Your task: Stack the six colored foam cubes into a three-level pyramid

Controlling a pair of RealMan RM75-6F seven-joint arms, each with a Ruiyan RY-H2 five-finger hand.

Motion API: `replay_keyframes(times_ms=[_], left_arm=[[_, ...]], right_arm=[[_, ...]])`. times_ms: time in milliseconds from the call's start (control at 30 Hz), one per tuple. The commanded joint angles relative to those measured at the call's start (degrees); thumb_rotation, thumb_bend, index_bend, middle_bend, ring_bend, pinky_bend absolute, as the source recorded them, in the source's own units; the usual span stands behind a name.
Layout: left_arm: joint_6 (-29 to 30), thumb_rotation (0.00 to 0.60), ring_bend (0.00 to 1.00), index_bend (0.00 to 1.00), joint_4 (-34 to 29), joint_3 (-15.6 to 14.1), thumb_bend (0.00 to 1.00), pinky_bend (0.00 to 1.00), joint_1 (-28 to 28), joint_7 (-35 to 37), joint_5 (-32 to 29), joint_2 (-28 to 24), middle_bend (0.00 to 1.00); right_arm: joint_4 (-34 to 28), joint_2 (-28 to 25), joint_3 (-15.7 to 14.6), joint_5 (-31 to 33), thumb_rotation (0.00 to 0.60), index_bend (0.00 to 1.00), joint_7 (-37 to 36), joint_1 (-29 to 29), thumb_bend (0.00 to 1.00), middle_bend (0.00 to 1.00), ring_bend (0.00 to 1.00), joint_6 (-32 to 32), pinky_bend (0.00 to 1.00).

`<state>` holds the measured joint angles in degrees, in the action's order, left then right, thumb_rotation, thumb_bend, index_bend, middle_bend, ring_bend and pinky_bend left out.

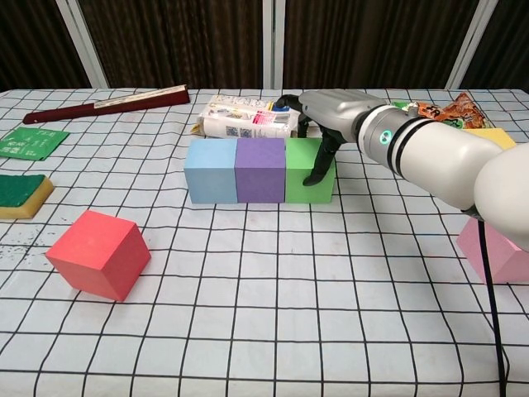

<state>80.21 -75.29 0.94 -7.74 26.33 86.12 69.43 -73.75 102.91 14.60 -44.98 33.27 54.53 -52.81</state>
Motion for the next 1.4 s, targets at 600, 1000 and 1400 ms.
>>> replay_keyframes(times_ms=[600,1000,1400], left_arm=[[-0.64,0.6,0.0,0.1,0.28,0.08,0.0,0.03,-0.27,1.47,0.02,0.13,0.12],[-0.78,0.6,0.0,0.1,0.59,0.07,0.0,0.03,-0.24,1.93,-0.03,0.2,0.12],[-0.99,0.6,0.0,0.1,0.5,0.1,0.0,0.03,-0.41,1.92,0.05,0.2,0.12]], right_arm=[[-2.78,-0.84,0.7,5.26,0.6,0.0,3.4,0.71,0.11,0.57,0.1,-1.46,0.0],[-2.5,-0.53,0.58,5.55,0.6,0.0,3.21,1.2,0.11,0.57,0.1,-1.23,0.0],[-2.95,-0.74,0.74,5.49,0.6,0.0,2.38,1.32,0.11,0.57,0.1,-1.26,0.0]])
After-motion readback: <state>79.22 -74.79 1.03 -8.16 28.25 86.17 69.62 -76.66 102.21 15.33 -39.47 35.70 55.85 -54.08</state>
